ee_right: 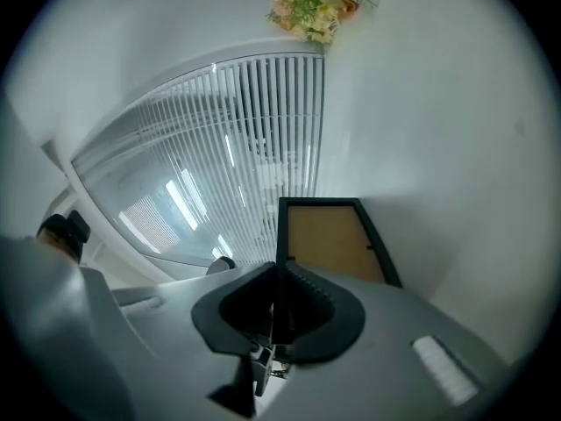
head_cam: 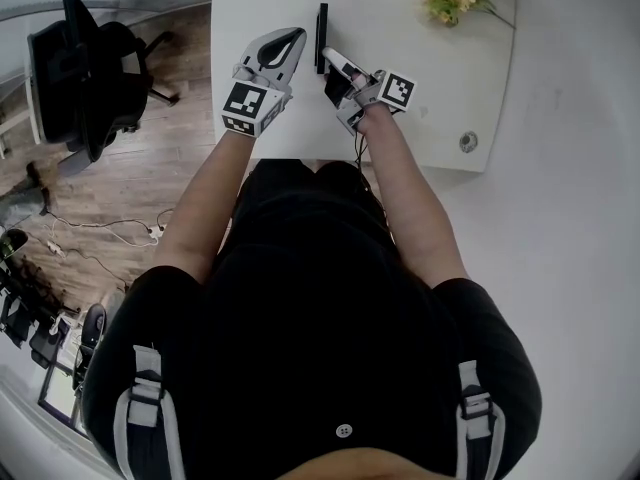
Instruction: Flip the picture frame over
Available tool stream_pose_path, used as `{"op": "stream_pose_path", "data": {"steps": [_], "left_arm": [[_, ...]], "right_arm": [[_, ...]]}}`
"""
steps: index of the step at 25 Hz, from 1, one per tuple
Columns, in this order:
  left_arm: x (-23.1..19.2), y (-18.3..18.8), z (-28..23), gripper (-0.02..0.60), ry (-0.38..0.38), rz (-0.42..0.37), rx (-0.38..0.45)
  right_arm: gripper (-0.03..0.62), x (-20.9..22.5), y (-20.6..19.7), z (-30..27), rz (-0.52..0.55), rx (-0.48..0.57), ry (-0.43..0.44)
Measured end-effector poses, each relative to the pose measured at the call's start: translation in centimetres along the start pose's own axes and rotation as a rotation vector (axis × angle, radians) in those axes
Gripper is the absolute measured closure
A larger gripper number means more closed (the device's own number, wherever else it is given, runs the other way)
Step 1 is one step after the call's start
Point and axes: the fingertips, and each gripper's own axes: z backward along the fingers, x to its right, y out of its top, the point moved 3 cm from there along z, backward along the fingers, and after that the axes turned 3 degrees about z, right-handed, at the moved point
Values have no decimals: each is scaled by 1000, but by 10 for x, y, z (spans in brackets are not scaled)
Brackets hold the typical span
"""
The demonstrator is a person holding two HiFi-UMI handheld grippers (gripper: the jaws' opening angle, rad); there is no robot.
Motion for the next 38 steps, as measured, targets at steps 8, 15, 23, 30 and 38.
{"op": "stream_pose_path", "data": {"steps": [8,15,23,30,38], "left_arm": [[-2,-4,-5,575,-9,4,-11],[1,-9,-8,575,-19,2,-47],[5,-4,-11,575,-25,-8,-50],[8,-1,-11,575,-30,-5,-26],[12,1,-8,575,-35,-8,-12]], "right_arm": [[543,6,10,10,-29,35,46],[542,6,19,14,19,10,15],[536,5,25,22,83,-2,-33],[534,7,34,31,141,-14,-89],[557,15,46,49,217,-22,-200]]}}
